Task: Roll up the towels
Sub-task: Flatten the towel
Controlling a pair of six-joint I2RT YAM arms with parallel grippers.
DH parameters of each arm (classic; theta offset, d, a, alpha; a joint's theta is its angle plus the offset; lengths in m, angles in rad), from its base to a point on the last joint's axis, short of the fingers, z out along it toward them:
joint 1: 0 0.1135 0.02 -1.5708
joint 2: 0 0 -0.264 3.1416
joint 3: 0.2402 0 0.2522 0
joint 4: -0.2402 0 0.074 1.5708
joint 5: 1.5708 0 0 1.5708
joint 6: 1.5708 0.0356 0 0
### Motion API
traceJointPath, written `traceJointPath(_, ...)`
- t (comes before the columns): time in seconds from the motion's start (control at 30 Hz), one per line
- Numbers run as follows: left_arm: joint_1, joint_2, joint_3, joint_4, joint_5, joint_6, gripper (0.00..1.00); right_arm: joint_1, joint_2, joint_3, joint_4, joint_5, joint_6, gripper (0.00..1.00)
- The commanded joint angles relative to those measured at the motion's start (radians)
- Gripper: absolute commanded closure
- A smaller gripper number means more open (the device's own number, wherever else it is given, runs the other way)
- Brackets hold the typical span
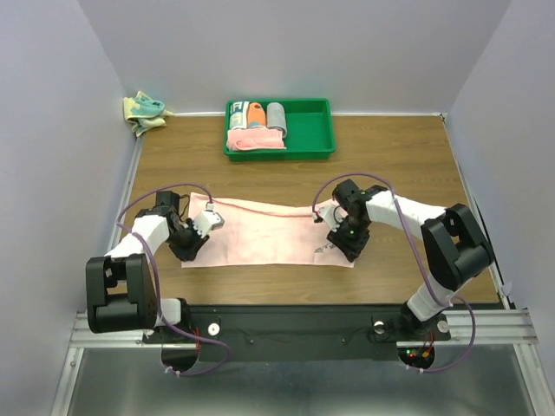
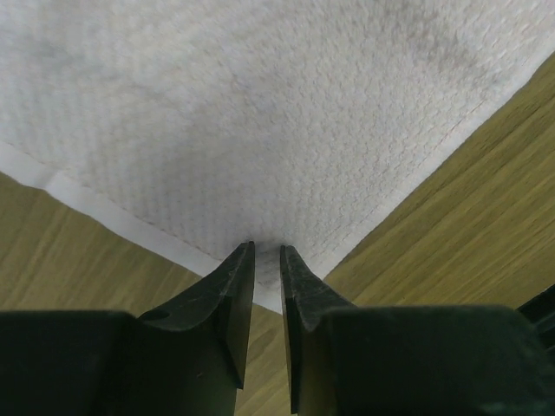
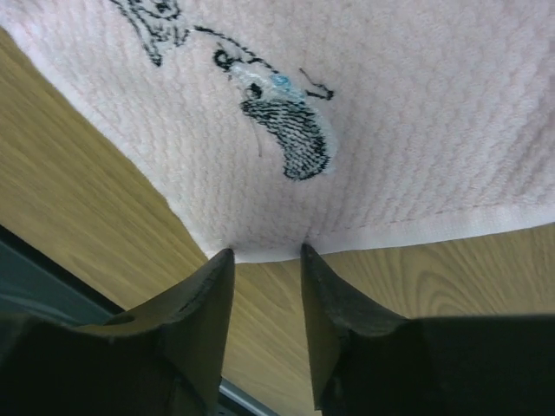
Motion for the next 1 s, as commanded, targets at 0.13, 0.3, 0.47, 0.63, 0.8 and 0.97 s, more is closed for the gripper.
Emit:
traceJointPath(0.13, -0.001, 0.006, -0.052, 0.051, -0.113, 0.031, 0.72, 0.013, -0.020, -0.141, 0.008, 0.149, -0.057, 0.66)
traceJointPath(0.3, 0.000, 0.000, 0.002, -0.021, -0.079, 0.069, 0.73, 0.013, -0.068, -0.187, 0.006, 0.246, -0.083, 0.66)
traceJointPath(0.47, -0.001, -0.023, 0.086, -0.120, -0.013, 0.112, 0.69, 0.013, -0.132, -0.140, -0.013, 0.258, -0.070, 0.66)
traceJointPath(0.63, 0.000, -0.041, 0.149, -0.165, 0.028, 0.111, 0.64, 0.014, -0.186, 0.049, -0.122, 0.062, -0.024, 0.60)
traceJointPath(0.8, -0.001, -0.018, 0.137, -0.165, 0.031, 0.120, 0.64, 0.014, -0.163, 0.058, -0.162, 0.021, -0.033, 0.61)
traceJointPath(0.97, -0.006, -0.001, 0.091, -0.137, 0.019, 0.135, 0.66, 0.036, -0.108, -0.020, -0.147, 0.007, -0.045, 0.64)
